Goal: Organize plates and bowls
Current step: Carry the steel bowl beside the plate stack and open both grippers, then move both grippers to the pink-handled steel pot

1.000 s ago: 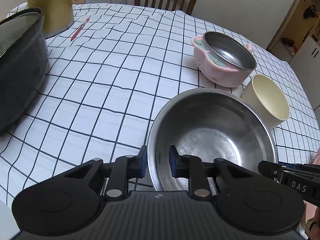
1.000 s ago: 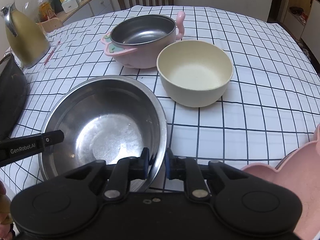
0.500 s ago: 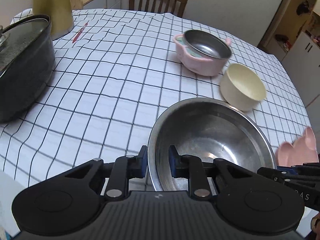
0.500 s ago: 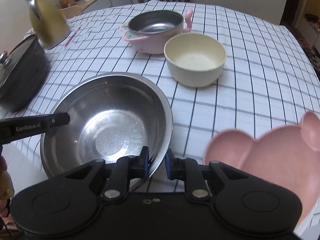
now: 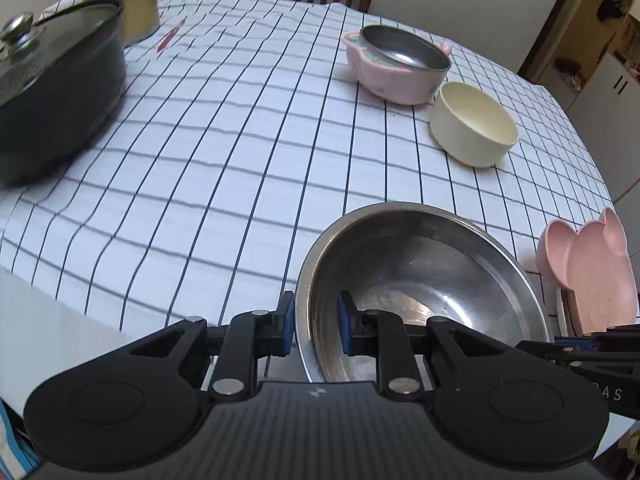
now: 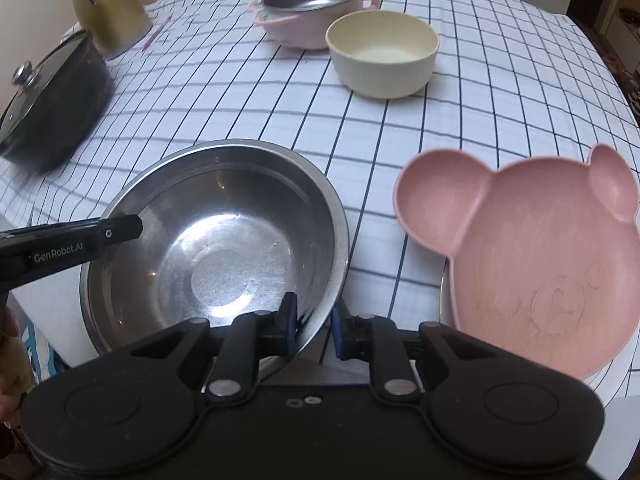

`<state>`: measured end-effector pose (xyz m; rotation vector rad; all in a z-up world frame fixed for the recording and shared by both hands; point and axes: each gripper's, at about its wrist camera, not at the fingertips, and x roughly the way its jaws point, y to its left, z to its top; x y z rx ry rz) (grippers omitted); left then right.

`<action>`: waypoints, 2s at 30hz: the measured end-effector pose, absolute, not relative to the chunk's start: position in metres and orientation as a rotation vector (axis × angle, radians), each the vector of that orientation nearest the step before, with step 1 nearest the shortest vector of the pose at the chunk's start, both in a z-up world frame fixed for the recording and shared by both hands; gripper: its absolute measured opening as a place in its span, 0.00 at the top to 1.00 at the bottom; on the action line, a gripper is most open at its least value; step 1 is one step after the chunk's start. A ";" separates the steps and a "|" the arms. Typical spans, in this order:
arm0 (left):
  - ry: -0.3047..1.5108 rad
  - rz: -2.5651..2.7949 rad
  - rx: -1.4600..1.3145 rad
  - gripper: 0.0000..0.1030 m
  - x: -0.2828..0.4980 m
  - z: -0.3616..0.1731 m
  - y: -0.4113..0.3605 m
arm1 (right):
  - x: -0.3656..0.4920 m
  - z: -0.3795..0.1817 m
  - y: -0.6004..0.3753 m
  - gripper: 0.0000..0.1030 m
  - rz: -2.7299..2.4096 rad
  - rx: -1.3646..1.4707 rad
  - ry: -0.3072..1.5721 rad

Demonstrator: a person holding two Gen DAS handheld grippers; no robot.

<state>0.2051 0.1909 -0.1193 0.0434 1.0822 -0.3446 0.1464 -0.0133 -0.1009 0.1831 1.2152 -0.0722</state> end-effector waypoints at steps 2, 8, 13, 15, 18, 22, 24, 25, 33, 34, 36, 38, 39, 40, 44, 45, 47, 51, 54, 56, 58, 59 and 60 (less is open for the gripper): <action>1.082 -0.342 0.050 0.80 0.201 -0.120 0.191 | 0.144 -0.103 -0.012 0.82 -0.066 0.182 1.229; 1.109 -0.325 0.035 0.79 0.194 -0.129 0.194 | 0.137 -0.109 -0.012 0.82 -0.057 0.191 1.252; 1.117 -0.318 0.030 0.79 0.191 -0.132 0.197 | 0.133 -0.113 -0.009 0.81 -0.044 0.184 1.259; 1.118 -0.323 0.025 0.79 0.191 -0.132 0.197 | 0.132 -0.113 -0.009 0.80 -0.041 0.181 1.255; 1.114 -0.325 0.024 0.79 0.190 -0.130 0.196 | 0.130 -0.111 -0.008 0.76 -0.041 0.175 1.248; 1.101 -0.324 0.034 0.79 0.189 -0.125 0.196 | 0.129 -0.105 -0.012 0.72 -0.065 0.174 1.222; 1.090 -0.326 0.027 0.79 0.188 -0.121 0.197 | 0.128 -0.102 -0.014 0.70 -0.075 0.177 1.210; 1.082 -0.326 0.026 0.79 0.187 -0.118 0.198 | 0.127 -0.100 -0.015 0.69 -0.079 0.177 1.202; 0.982 -0.364 0.030 0.79 0.186 -0.083 0.197 | 0.127 -0.068 -0.017 0.66 -0.099 0.130 1.066; 0.964 -0.374 0.029 0.79 0.187 -0.077 0.195 | 0.128 -0.063 -0.017 0.66 -0.096 0.127 1.046; 0.930 -0.385 0.033 0.79 0.189 -0.067 0.193 | 0.131 -0.052 -0.018 0.65 -0.089 0.124 1.010; 0.905 -0.400 0.027 0.78 0.192 -0.059 0.190 | 0.134 -0.041 -0.018 0.63 -0.086 0.114 0.975; 0.894 -0.411 0.025 0.78 0.194 -0.054 0.189 | 0.135 -0.035 -0.018 0.62 -0.086 0.108 0.958; 0.881 -0.416 0.027 0.78 0.195 -0.050 0.187 | 0.137 -0.030 -0.019 0.60 -0.087 0.103 0.940; 0.844 -0.439 0.028 0.75 0.200 -0.037 0.181 | 0.144 -0.013 -0.019 0.59 -0.094 0.097 0.886; 0.835 -0.444 0.028 0.73 0.202 -0.034 0.179 | 0.145 -0.010 -0.019 0.58 -0.094 0.099 0.876; 0.816 -0.453 0.025 0.64 0.205 -0.028 0.176 | 0.149 -0.003 -0.020 0.54 -0.094 0.100 0.860; 0.766 -0.448 0.001 0.32 0.213 -0.017 0.170 | 0.158 0.008 -0.021 0.47 -0.088 0.090 0.838; 0.763 -0.438 0.006 0.32 0.224 -0.010 0.164 | 0.168 0.016 -0.023 0.43 -0.091 0.079 0.819; 0.754 -0.433 0.009 0.31 0.231 -0.006 0.160 | 0.176 0.023 -0.026 0.40 -0.092 0.064 0.804; 0.750 -0.423 0.007 0.28 0.240 -0.002 0.156 | 0.184 0.030 -0.030 0.31 -0.088 0.053 0.793; 0.747 -0.421 0.002 0.25 0.244 0.000 0.154 | 0.189 0.033 -0.032 0.29 -0.087 0.051 0.788; 0.745 -0.417 -0.001 0.25 0.249 0.002 0.152 | 0.194 0.035 -0.035 0.24 -0.084 0.050 0.785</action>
